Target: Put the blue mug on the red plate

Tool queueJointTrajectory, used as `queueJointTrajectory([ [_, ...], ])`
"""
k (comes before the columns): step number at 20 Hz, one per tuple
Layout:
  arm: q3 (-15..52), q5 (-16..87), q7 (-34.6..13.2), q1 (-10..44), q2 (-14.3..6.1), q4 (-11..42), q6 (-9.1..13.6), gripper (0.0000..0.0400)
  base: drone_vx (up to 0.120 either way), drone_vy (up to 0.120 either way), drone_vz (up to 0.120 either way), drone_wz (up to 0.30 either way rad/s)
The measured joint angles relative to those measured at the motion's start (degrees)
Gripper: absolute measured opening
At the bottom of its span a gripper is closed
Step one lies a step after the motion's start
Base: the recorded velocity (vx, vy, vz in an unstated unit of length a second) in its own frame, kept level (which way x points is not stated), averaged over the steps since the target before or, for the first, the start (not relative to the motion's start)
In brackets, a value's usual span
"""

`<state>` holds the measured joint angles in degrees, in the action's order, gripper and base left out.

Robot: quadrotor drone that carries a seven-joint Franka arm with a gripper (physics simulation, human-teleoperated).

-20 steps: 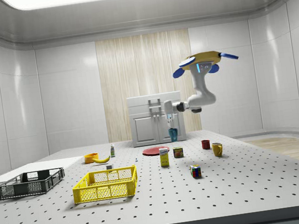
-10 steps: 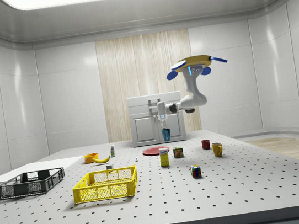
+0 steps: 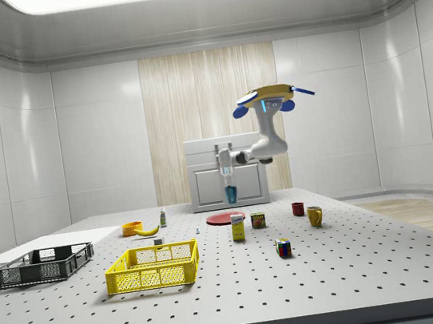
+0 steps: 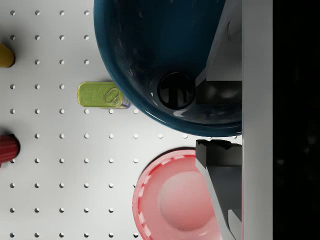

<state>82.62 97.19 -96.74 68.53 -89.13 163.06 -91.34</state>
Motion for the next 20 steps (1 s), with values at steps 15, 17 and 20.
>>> queueJointTrajectory([
  [15,0.1,-0.3,-0.1,0.1,-0.9,0.0,-0.8,0.0100,0.083,-0.120,0.000,0.000],
  [17,0.1,-0.4,-0.1,0.1,-1.0,0.0,-0.9,0.0100,0.020,-0.120,0.000,0.000],
  [20,0.1,-0.4,-0.1,0.1,-1.1,0.0,-1.0,0.0100,0.053,-0.120,0.000,0.000],
])
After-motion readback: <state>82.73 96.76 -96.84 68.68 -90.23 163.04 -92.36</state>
